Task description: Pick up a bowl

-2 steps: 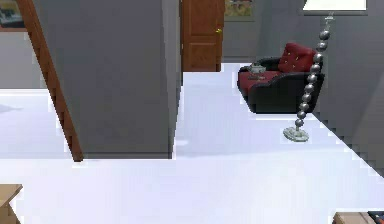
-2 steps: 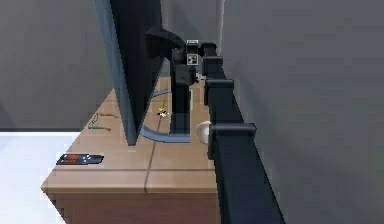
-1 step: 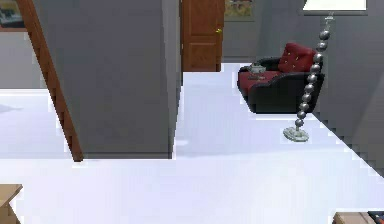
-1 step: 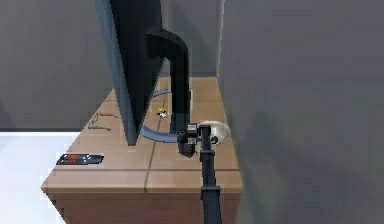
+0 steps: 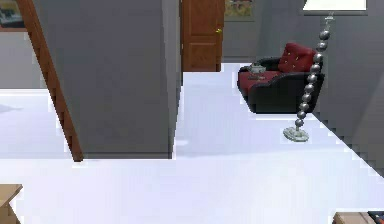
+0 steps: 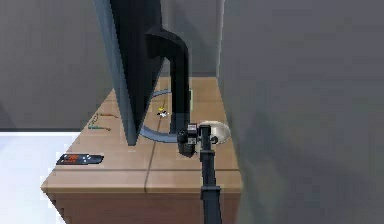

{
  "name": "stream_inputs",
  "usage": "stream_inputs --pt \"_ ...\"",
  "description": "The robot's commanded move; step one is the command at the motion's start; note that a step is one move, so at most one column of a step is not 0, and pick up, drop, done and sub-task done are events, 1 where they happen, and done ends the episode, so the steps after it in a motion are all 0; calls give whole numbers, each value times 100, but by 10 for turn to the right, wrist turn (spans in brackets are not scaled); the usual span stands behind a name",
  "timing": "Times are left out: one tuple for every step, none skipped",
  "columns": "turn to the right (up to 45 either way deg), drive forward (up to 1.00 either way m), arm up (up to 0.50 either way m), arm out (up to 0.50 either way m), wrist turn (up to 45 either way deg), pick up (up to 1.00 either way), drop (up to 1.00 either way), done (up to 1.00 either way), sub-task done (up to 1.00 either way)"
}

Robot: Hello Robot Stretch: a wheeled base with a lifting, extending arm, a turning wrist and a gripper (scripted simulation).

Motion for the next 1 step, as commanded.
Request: stream_inputs --pt "0 0 10 0 0 0 0 0 0"
